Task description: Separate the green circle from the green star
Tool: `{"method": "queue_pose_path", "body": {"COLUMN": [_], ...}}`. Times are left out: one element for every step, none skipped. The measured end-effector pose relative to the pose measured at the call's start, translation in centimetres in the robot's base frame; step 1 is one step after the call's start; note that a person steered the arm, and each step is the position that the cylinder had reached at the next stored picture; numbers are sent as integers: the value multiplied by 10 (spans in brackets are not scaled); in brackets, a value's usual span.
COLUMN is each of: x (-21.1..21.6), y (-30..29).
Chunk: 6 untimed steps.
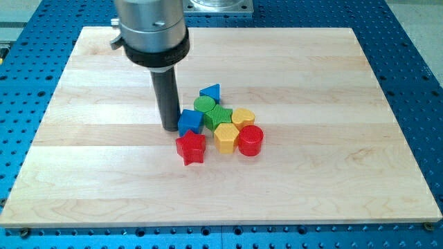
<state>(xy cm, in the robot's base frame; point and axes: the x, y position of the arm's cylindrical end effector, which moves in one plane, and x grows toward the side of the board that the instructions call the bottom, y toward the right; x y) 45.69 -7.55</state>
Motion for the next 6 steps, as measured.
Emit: {"method": "queue_pose_path", "body": {"x": [-10,-26,-40,-41,-45,-46], "y": [34,16,14,86,116,157]}}
